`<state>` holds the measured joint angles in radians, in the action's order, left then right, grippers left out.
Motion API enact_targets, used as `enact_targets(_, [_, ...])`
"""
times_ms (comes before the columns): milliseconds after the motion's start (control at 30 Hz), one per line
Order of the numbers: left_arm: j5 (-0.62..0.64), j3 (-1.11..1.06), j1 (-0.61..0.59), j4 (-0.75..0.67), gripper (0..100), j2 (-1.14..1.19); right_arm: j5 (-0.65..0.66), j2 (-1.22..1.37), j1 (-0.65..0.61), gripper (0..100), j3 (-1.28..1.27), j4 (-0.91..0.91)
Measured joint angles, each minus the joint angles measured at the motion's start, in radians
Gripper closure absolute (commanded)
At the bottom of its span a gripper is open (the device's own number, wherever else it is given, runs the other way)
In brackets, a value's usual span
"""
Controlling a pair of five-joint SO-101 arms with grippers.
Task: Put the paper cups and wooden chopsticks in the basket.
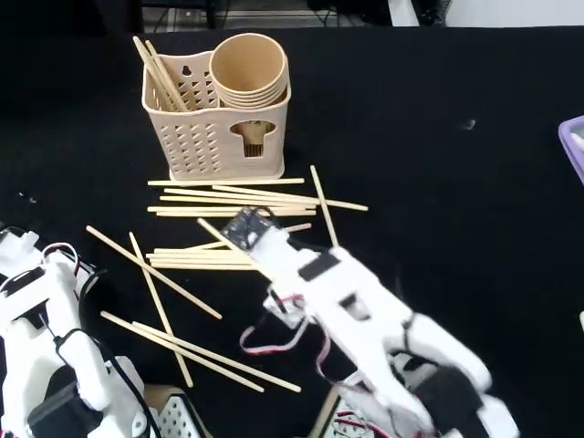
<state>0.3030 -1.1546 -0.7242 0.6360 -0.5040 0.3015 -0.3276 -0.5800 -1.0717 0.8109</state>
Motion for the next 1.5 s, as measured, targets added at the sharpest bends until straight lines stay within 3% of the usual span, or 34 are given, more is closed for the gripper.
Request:
enact_targets(467, [0.000,0.000,0.000,0.000,84,0.000,0.002,0.316,-0.058,89.9,0.296,0.006])
enact_targets(600, [0.000,0.000,0.000,0.000,84,0.000,0.003,0.358,-0.058,98.7,0.336,0.009])
enact_targets(800, [0.000,0.000,0.000,0.000,84,0.000,0.005,0.345,-0.058,98.8,0.382,0.086])
enact_targets(1067, [0.000,0.000,0.000,0.000,84,0.000,0.002,0.132,-0.092,98.8,0.387,0.216])
enact_targets(1500, [0.000,0.000,0.000,0.000,84,0.000,-0.078,0.026,-0.091,98.7,0.425,0.242])
